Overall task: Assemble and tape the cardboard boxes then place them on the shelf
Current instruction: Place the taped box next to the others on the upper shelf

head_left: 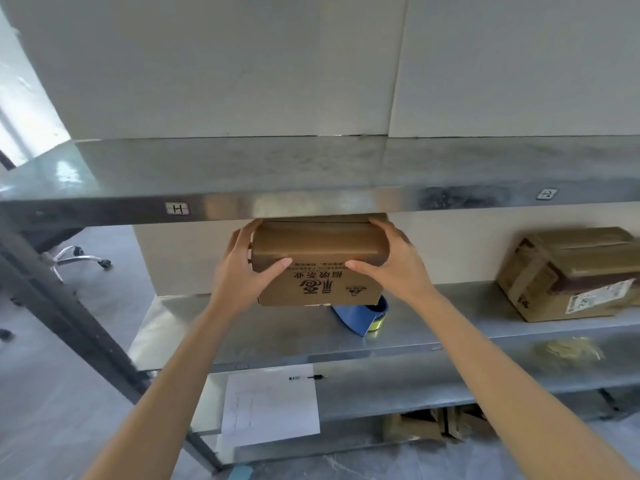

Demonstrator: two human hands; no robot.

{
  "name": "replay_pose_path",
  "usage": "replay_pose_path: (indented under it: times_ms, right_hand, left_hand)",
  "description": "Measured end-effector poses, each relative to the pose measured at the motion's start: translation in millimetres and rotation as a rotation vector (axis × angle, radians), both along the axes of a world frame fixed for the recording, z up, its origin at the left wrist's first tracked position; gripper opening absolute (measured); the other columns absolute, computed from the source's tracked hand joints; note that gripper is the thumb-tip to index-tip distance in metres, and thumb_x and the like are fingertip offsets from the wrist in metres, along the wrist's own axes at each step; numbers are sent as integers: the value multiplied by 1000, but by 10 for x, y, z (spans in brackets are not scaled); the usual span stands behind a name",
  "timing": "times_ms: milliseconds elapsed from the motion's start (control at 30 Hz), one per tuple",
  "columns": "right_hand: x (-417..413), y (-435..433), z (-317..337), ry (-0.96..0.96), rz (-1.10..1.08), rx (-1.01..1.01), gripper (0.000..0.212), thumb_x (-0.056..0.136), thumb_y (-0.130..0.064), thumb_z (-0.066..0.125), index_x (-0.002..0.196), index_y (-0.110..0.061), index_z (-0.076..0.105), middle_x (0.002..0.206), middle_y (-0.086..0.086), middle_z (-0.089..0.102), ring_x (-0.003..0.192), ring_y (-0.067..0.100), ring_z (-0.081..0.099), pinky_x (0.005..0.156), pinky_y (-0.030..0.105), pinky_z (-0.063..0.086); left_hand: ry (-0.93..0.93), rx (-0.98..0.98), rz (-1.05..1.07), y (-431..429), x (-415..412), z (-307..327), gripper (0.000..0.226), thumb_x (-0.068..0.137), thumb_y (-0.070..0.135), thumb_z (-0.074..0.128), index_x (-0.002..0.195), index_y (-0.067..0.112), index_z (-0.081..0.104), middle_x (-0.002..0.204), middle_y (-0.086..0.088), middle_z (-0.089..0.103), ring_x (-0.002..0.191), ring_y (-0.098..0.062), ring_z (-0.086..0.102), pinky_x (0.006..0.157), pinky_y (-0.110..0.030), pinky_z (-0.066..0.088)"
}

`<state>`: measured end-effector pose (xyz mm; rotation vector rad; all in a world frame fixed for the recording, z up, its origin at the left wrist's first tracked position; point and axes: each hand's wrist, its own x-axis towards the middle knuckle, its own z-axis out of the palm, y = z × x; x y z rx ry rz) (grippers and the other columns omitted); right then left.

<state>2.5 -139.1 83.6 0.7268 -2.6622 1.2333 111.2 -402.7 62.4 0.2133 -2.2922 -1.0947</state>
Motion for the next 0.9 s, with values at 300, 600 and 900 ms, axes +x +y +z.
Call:
replay_pose_path:
  times_ms: [300,600,900]
  right_hand:
    - [-543,1159,26,61,-61,2,87,69,-65,73,142,-37,35,139,-4,49,123,17,49,96,38,49]
    - [-1031,2191,-111,70,-74,29,84,70,-61,75,142,-41,36,140,-7,51,121,19,55,96,41,50]
    - [-1368,2674,-531,-57,-56,76,89,63,-66,72,141,-41,38,141,-2,51,121,23,54,95,40,50]
  left_hand:
    - [-23,-29,-71,1025,-620,80,75,69,73,65,133,40,42,132,16,50,115,-14,57,94,-49,53]
    - [-121,-53,-97,1938,-1013,-43,75,79,63,67,143,46,32,144,19,45,114,-2,52,99,-38,47]
    - [-255,-72,-140,2382,-1214,-351,67,85,56,67,143,45,35,143,19,44,118,0,51,89,-36,53]
